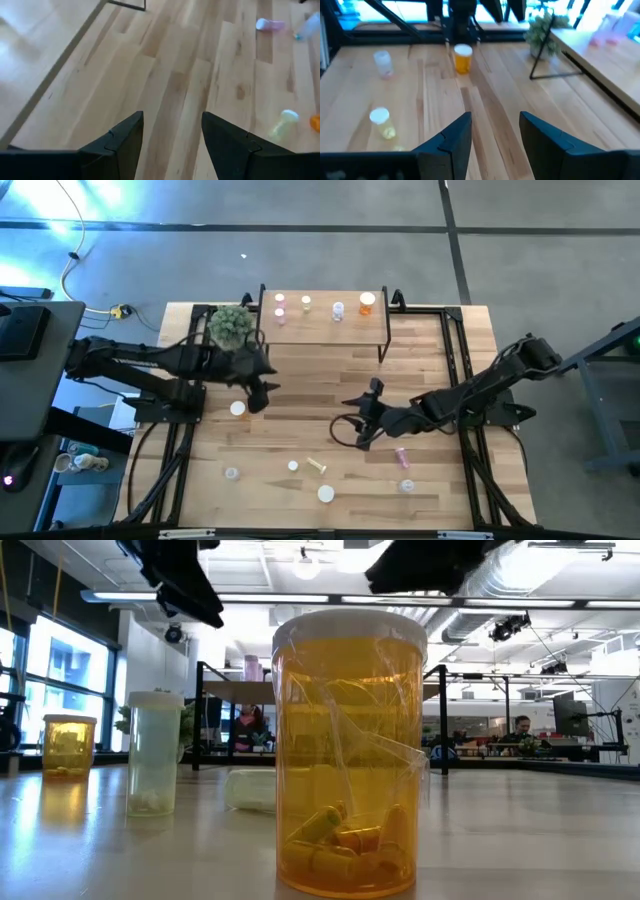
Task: Pick and place medicine bottles onto shelf by color
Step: Put the left yellow pill bottle aligned with the other yellow pill bottle on the shelf
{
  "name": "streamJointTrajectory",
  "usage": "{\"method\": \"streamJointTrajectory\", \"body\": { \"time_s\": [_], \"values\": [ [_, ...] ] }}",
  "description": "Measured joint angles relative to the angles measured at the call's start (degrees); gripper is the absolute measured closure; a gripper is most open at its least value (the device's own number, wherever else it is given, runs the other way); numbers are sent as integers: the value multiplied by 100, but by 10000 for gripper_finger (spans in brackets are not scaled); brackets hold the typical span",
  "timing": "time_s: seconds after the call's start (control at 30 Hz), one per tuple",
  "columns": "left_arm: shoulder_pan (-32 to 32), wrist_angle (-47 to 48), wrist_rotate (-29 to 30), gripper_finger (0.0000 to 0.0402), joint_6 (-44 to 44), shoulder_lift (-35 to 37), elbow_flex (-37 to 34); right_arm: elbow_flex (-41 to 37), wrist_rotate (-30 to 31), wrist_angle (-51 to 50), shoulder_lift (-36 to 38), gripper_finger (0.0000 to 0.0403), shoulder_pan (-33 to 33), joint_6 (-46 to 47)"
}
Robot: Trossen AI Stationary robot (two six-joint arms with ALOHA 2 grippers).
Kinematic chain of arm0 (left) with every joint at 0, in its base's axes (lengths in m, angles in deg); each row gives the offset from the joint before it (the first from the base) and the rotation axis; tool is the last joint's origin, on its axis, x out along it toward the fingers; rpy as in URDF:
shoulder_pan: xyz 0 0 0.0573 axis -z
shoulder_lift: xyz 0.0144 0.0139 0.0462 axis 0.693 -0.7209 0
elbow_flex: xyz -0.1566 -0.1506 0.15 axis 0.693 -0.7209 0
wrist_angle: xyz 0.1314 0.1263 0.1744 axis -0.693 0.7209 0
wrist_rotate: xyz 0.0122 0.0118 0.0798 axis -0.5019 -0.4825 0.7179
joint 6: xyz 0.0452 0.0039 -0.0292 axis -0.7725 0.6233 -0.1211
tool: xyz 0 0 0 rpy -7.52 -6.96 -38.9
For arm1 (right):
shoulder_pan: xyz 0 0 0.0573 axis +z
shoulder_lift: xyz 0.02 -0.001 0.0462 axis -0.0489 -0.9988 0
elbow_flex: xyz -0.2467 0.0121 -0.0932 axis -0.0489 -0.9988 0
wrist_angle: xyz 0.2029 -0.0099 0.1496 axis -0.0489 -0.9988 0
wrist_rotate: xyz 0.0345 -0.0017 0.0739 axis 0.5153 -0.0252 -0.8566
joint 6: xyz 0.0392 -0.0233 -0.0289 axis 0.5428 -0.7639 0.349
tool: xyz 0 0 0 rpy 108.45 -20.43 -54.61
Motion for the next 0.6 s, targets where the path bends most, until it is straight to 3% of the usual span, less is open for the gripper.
{"method": "streamJointTrajectory", "body": {
  "time_s": [0.1, 0.3, 0.6],
  "values": [
    [390, -41, 400, 209, 189, -2, -134, 0, -37, 530, -235, 247, -1, -295],
    [1097, -48, 667, 209, 608, -5, -275, -1, -530, 1485, -649, 247, -14, -696],
    [1959, 120, 873, 209, 1101, -5, -278, -1, -1060, 2524, -1219, 247, -51, -524]
  ]
}}
